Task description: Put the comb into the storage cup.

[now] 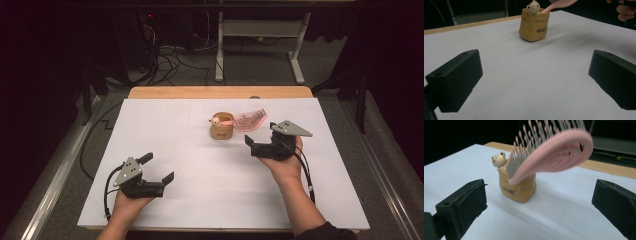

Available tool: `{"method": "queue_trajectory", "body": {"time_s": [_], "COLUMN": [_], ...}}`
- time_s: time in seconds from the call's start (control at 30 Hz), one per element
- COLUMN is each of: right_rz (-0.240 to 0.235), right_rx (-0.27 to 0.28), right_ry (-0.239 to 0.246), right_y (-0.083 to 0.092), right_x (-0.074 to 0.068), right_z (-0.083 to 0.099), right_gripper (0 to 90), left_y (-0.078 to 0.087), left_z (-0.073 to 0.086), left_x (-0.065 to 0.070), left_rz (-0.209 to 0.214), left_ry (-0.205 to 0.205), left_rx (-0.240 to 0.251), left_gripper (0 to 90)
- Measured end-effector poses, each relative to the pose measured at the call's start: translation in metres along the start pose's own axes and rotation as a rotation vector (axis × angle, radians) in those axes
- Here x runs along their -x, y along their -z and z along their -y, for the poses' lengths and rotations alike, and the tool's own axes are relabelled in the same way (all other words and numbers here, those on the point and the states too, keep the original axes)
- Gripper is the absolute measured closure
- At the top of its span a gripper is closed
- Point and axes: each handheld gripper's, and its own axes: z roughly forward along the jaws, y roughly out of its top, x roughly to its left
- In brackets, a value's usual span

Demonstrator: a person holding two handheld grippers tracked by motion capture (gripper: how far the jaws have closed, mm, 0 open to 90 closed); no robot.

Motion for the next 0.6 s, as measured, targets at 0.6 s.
{"method": "queue_trajectory", "body": {"time_s": [0.6], "right_rz": [-0.001], "right_rx": [-0.013], "right_ry": [-0.005], "right_y": [0.043], "right_x": [0.008], "right_z": [0.054], "right_gripper": [0.5], "left_y": [0.005], "left_z": [0.002], "left_x": [-0.007], "left_rz": [-0.004], "left_ry": [0.009], "left_rx": [-0.008], "left_gripper": [0.0]}}
